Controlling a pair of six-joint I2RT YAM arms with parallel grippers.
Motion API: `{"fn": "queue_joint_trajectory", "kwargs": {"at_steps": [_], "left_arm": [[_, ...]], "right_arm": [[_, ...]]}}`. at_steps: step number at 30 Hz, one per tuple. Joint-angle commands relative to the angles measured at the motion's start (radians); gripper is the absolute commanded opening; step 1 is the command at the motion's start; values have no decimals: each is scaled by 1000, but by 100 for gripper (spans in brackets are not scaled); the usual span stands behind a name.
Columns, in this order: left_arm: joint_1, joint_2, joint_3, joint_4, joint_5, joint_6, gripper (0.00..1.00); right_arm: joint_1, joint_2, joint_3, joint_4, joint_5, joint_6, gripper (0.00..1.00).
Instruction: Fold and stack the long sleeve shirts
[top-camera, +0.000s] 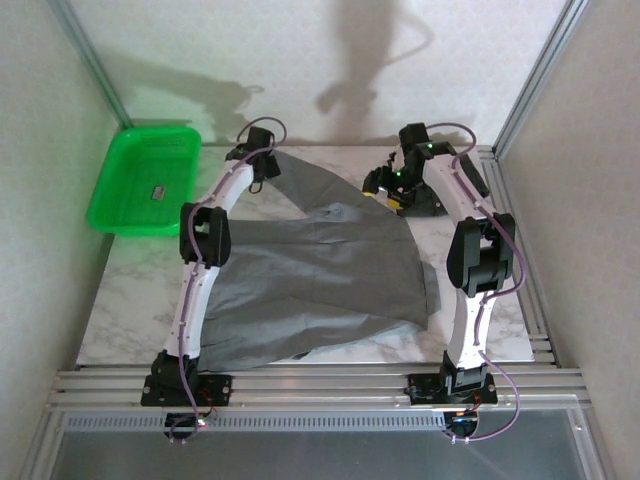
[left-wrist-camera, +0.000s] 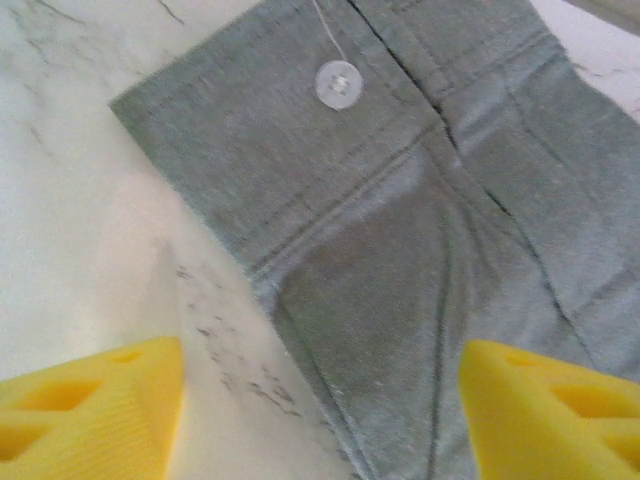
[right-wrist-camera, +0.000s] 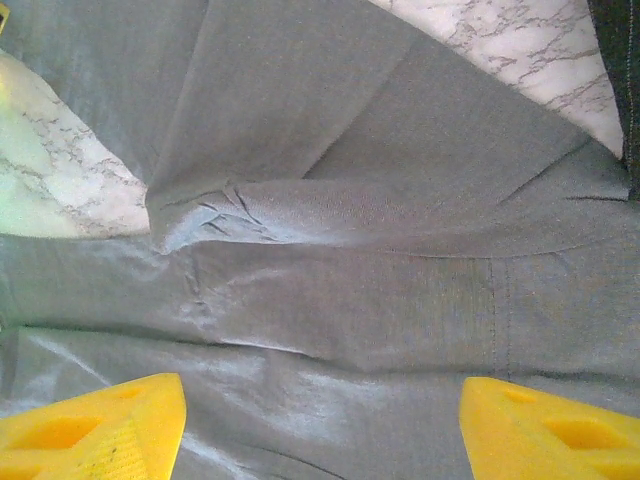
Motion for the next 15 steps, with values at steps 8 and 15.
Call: {"fn": "queue_joint_trajectory", "kwargs": {"at_steps": [8, 15], "left_arm": [[-25, 71, 15, 176, 279, 20, 32], [-24, 18, 31, 281, 315, -20, 4]], "right_arm": [[7, 28, 52, -40, -67, -37, 73], [5, 24, 34, -42, -77, -39, 73]]}}
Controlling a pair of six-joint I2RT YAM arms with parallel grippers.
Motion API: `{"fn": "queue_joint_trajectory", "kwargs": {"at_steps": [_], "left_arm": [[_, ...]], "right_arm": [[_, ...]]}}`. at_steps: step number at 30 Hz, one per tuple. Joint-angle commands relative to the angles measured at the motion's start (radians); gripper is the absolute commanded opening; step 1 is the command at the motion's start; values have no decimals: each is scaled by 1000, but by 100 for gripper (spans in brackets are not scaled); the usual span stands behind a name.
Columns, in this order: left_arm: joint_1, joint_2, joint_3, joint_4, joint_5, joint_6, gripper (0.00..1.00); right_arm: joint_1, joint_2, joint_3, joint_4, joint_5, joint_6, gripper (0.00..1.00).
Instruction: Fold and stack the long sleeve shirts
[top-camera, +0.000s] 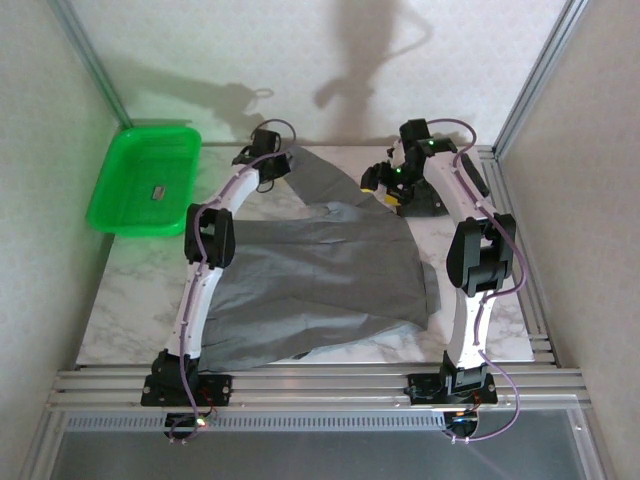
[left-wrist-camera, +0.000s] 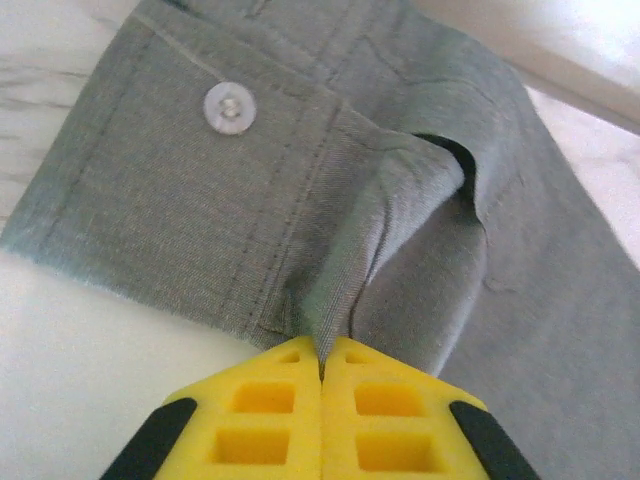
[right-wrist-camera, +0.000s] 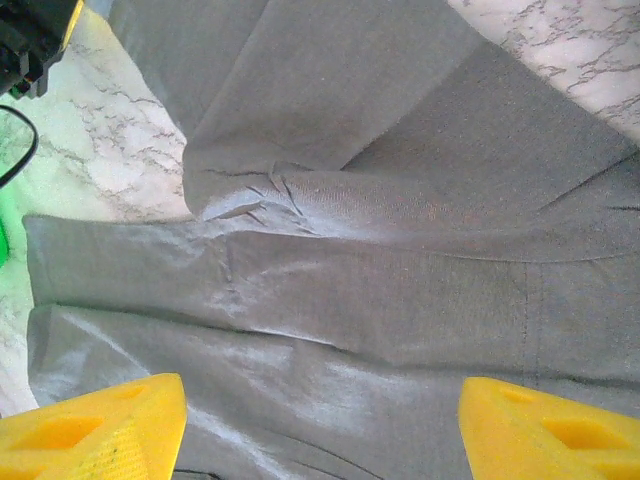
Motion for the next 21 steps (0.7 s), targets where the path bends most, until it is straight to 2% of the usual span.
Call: {"fn": "queue_joint_trajectory", "kwargs": {"at_steps": [1, 8, 15, 18, 21], "left_arm": [[-1, -34, 26, 77, 50, -14, 2], [-9, -176, 24, 109, 50, 22, 0], [-69, -369, -8, 81, 126, 100, 0], [-110, -470, -93, 71, 158, 145, 0], [-157, -598, -278, 84, 170, 217, 0]], "right_arm": [[5, 17, -6, -20, -28, -10, 73], [-10, 17, -51, 6, 18, 32, 73], [-57, 11, -131, 53, 79, 108, 73], [-80, 10, -163, 72, 95, 131, 73], [-97, 2, -185, 86, 104, 137, 73]]}}
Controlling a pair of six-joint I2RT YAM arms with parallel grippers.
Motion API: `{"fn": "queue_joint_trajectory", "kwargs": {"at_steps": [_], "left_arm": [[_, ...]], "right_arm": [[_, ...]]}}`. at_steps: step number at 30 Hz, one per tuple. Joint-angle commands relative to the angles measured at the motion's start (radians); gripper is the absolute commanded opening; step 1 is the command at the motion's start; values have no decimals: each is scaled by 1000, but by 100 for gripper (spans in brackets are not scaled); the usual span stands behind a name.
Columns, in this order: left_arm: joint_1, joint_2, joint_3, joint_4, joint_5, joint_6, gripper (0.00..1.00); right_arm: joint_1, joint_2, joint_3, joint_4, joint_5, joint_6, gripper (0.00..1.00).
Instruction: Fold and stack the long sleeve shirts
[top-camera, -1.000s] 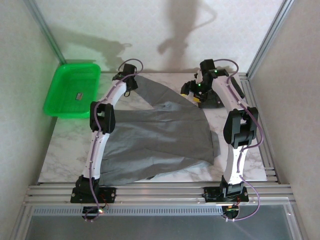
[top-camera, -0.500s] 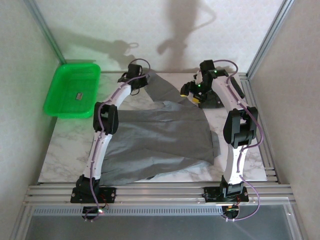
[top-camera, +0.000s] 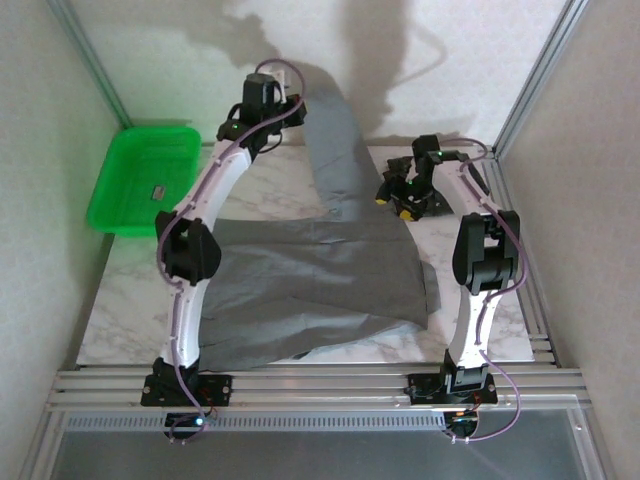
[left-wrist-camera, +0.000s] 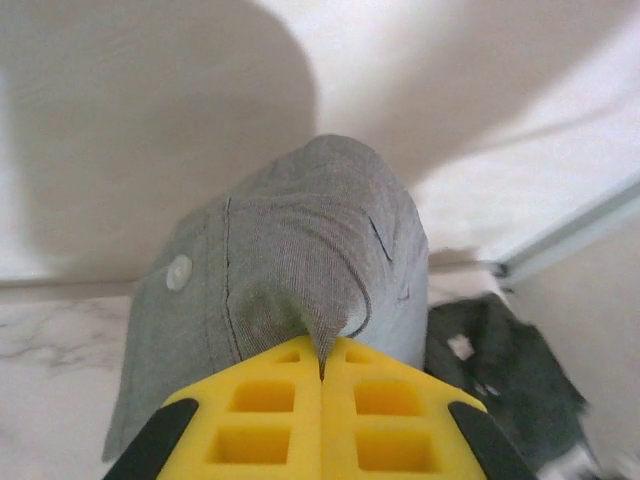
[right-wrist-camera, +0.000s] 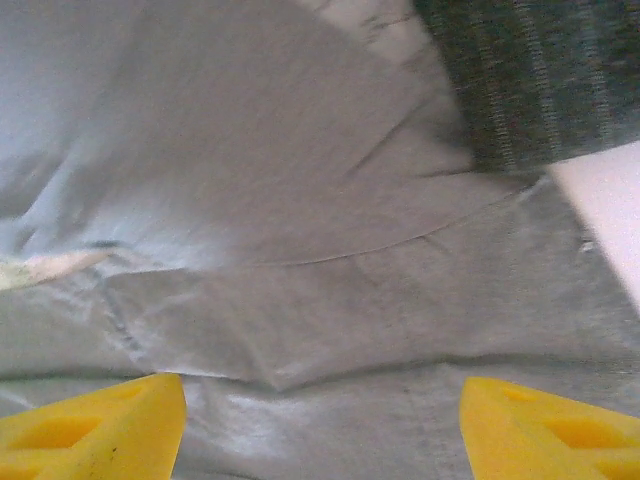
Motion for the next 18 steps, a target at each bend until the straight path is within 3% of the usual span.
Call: {"fn": "queue_joint_trajectory", "kwargs": {"at_steps": [1, 6, 11, 18], "left_arm": [[-52, -134, -209, 16, 47, 105, 0], [-65, -391, -585, 171, 80, 85, 0], [-104, -522, -711, 152, 149, 95, 0], [-150, -690, -878, 152, 210, 1, 1]], "right_arm": [[-19, -1, -26, 23, 40, 32, 73], [-54, -37, -58, 33, 79, 49, 73], [-89, -81, -95, 59, 100, 61, 73], [-104, -47, -61, 35, 84, 68, 73]]}}
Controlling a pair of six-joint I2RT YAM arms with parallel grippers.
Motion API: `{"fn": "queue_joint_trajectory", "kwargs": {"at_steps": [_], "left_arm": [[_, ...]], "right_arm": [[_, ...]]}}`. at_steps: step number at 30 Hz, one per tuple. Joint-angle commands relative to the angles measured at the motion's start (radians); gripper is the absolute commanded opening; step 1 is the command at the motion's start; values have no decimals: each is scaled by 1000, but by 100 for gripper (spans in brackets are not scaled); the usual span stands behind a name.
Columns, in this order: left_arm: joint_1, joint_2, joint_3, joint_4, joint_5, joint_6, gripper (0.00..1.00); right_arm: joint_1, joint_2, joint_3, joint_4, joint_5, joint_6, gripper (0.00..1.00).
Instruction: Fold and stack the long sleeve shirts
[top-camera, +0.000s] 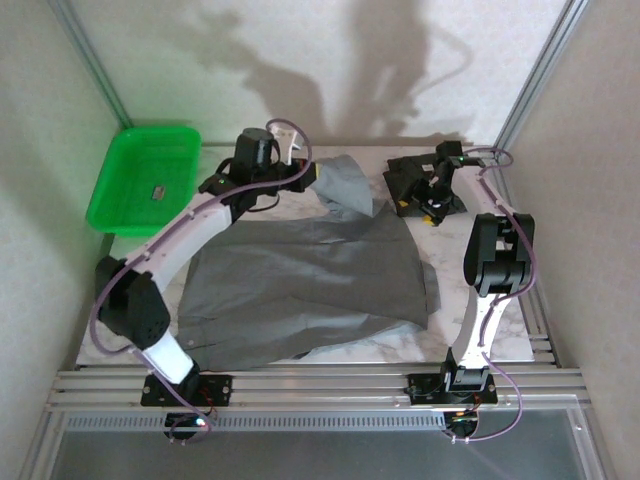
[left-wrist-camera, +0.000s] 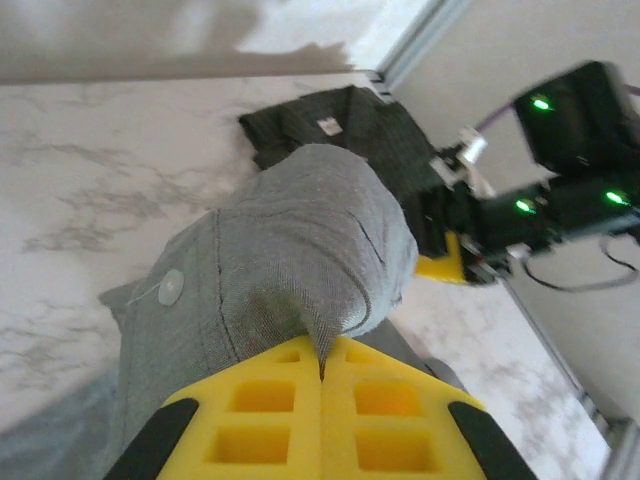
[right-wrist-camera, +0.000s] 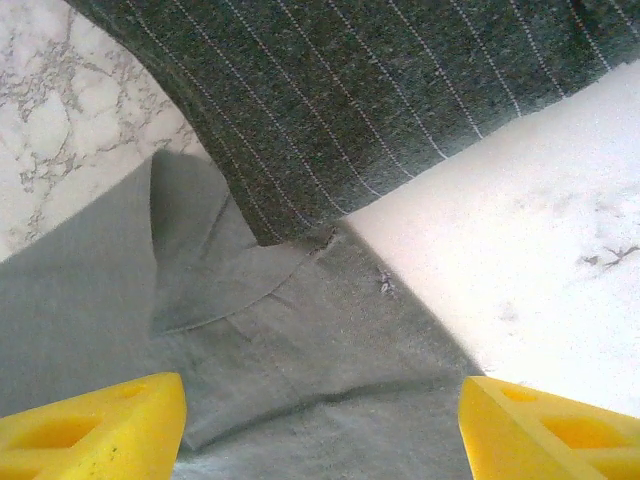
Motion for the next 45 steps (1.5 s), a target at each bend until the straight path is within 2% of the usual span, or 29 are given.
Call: {"fn": "queue_joint_trajectory", "kwargs": {"at_steps": [1, 7, 19, 30, 36, 45], "left_arm": [[-24, -114, -55, 10, 52, -38, 1], [-26, -244, -204, -95, 34, -56, 1], [-44, -413, -458, -107, 5, -124, 2], [-151, -491, -506, -128, -5, -259, 3], [-172, -513, -555, -212, -27, -213, 4], [-237, -501, -605, -154, 23, -259, 5]], "right_arm": [[3, -5, 24, -10, 8, 19, 73], [3, 14, 16, -6, -10, 38, 72], [16, 37, 9, -9, -32, 42, 72], [39, 74, 39, -27, -54, 37, 71], [60, 86, 44, -35, -70, 24, 71], [84, 106, 73, -57, -84, 0, 71]]}}
